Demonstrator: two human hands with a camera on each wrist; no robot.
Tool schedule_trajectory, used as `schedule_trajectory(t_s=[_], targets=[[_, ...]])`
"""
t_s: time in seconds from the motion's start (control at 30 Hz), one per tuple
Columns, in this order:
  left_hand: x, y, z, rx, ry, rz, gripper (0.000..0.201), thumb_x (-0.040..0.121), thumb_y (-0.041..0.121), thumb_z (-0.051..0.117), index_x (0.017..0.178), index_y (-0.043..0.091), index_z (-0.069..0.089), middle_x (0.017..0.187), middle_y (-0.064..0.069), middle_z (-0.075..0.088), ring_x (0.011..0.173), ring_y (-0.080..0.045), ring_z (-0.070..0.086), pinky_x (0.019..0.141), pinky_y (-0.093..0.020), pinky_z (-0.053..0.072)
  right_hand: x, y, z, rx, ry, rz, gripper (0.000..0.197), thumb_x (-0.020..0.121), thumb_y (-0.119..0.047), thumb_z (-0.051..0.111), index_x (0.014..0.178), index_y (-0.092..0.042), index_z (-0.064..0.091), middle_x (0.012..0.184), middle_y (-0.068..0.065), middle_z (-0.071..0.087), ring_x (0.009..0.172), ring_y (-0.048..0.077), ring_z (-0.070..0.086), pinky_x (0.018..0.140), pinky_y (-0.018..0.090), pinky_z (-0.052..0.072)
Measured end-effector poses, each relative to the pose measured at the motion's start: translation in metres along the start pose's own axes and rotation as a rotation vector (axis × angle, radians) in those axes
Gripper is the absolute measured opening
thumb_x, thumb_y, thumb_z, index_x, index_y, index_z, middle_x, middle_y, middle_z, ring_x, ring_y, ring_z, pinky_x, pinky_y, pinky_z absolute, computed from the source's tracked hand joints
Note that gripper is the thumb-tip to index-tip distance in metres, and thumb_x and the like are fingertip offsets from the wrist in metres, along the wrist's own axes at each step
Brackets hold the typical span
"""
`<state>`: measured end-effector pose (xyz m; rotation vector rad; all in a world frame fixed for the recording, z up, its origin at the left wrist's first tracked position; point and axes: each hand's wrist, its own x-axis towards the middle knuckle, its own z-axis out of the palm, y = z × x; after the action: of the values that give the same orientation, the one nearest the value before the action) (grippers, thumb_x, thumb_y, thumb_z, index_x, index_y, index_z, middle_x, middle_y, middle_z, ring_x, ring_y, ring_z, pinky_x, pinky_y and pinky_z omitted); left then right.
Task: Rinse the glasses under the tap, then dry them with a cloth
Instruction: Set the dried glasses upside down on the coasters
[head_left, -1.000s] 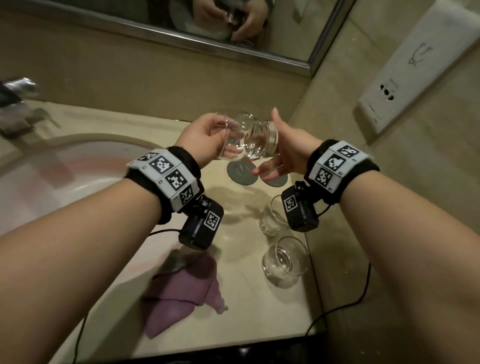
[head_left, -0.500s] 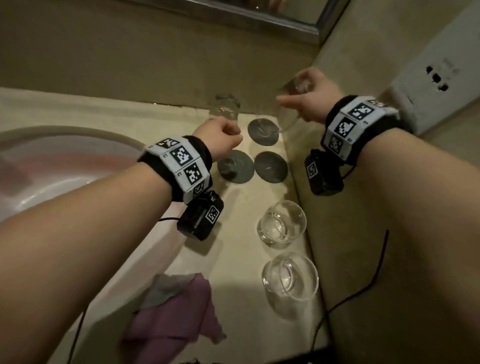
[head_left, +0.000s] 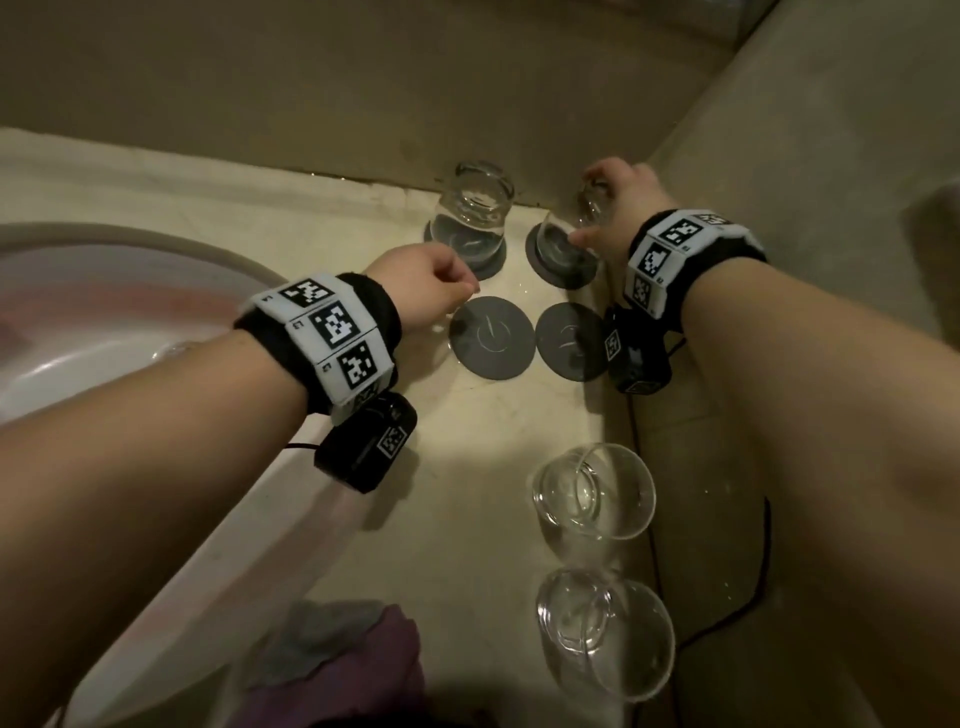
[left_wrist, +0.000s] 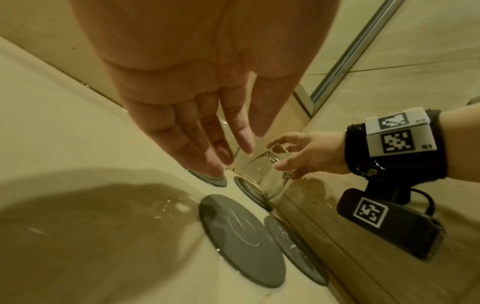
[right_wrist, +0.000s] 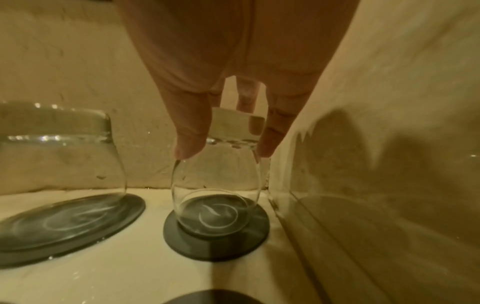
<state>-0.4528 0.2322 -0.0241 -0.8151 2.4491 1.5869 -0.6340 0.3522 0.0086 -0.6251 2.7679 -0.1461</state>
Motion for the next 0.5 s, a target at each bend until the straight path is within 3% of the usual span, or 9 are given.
schedule_trajectory(t_s=[0.23, 0.5], targets=[[0.01, -0.01, 0.003, 0.027, -0.012, -0.018, 0.014, 0.093, 0.023, 0.056, 0.1, 0.015, 0.065, 0.089, 0.004, 0.06, 0.083, -0.014, 0.054, 0.086, -0.029, 0.046, 0.011, -0.007, 0.001, -0.142, -0.038, -0.028, 0.07, 0.084, -0.036, 0.068, 0.143, -0.034, 0.03, 0.148, 0.006, 0.028, 0.129, 0.034, 0.041, 0.103, 0.047, 0.039], [0.012, -0.014, 0.007, 0.029, -0.014, -0.02, 0.015, 0.093, 0.022, 0.055, 0.1, 0.014, 0.065, 0.082, 0.004, 0.059, 0.076, -0.013, 0.052, 0.082, -0.028, 0.044, 0.004, -0.003, 0.003, -0.241, -0.022, -0.051, 0.068, 0.085, -0.037, 0.066, 0.143, -0.031, 0.03, 0.143, 0.008, 0.033, 0.122, 0.035, 0.046, 0.094, 0.044, 0.044]])
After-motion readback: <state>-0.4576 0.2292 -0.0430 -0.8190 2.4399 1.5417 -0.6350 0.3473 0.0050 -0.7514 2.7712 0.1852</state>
